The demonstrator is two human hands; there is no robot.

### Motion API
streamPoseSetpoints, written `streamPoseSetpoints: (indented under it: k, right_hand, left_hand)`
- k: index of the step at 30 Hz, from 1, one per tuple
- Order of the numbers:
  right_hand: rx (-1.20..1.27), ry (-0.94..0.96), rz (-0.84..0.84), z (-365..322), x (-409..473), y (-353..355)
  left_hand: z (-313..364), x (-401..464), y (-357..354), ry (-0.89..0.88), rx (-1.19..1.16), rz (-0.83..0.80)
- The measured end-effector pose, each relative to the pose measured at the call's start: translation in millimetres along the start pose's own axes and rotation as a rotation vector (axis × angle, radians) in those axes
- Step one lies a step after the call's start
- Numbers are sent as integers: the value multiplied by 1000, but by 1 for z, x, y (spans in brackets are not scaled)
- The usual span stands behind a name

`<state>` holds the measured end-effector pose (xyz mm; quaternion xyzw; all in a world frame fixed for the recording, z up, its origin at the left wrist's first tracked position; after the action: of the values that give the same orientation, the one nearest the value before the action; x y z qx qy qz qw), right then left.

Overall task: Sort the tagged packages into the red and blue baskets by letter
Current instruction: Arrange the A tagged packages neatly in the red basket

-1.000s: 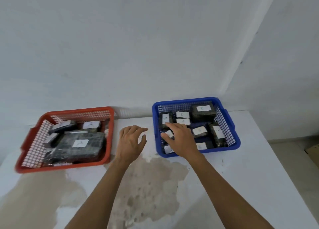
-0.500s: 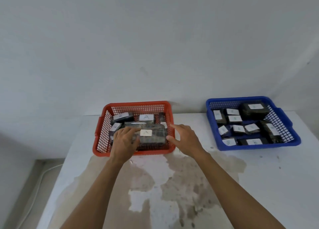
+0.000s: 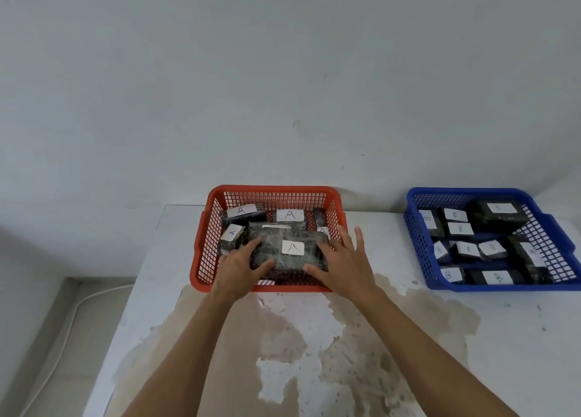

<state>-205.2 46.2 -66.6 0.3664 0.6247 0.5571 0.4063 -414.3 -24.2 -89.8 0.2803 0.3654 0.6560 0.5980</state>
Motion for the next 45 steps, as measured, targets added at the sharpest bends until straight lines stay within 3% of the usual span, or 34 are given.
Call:
streamPoseSetpoints:
  k: [7,11,16,23,26,29,34,37,45]
  right_hand:
    - [131,-77,-1,6,5,4]
    - [459,-201,88,18,13,19]
    - [955,-334,43,28,30,26]
    - [1202,-396,-22,47,49,31]
    - [1251,-439,47,62,51,35]
    - [1286,-494,166,79,49,40]
    - [1538,-650,209,107,38,21]
    - [1643,-755,296,121,25,10]
    - [1618,-801,317,121,24,9]
  left_hand:
    - [-11,-2,-2,73,-143,3]
    - [-5,-3,12,63,-252,54]
    - [13,10,36,7,-391,146]
    - [30,39,40,-39,-452,120]
    - [25,50,38,-51,-512,154]
    - [10,58,33,-20,-349,179]
    - [24,81,16,-250,31,145]
    - [24,97,2,-252,205,91]
    - [17,108,-9,-257,509,17]
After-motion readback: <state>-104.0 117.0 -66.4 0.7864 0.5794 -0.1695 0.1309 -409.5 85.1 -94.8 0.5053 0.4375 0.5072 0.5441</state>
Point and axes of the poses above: each hand's wrist, its own x-axis towards the middle knuckle, its own y-axis out of the back of the hand, z = x × y, the point moved 10 cm from there along x, towards the middle knuckle, and after that the axes turned 9 degrees about -y, right-handed, at the moved point
